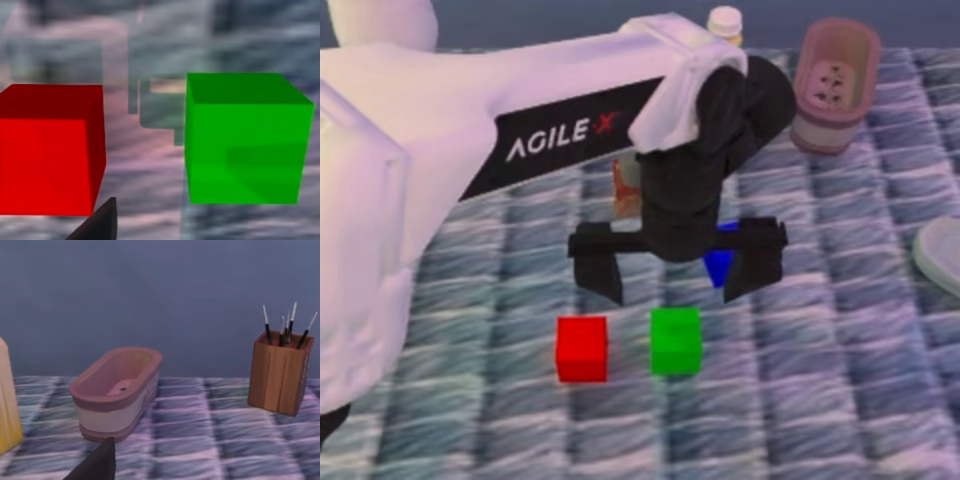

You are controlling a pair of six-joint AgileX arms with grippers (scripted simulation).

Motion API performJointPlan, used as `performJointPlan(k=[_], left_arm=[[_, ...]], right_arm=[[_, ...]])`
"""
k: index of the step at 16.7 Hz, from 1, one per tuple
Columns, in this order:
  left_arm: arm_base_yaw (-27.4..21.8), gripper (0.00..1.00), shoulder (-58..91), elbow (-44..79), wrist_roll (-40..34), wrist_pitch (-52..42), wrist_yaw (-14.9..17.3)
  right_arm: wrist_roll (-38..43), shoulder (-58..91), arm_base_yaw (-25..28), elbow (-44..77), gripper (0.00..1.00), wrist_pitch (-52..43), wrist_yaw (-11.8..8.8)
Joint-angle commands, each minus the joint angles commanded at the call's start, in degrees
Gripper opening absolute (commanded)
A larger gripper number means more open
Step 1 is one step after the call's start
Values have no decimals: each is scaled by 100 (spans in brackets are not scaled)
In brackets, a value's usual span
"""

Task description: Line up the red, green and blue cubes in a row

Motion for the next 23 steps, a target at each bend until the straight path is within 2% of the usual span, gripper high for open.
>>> performJointPlan(k=[6, 10, 16, 23], left_arm=[[46, 100, -134, -156, 17, 113, -11], [531, 100, -1139, -1033, 133, 688, -53], [1778, 100, -4161, -3509, 705, 2167, -106], [3341, 100, -8438, -7114, 2221, 4305, -127]], right_arm=[[27, 173, 60, 172, 100, -119, -9], [177, 1231, 353, 1226, 100, -796, -19], [544, 4548, 1046, 4229, 100, -2590, 12], [1015, 9334, 1989, 8096, 100, -5073, 15]])
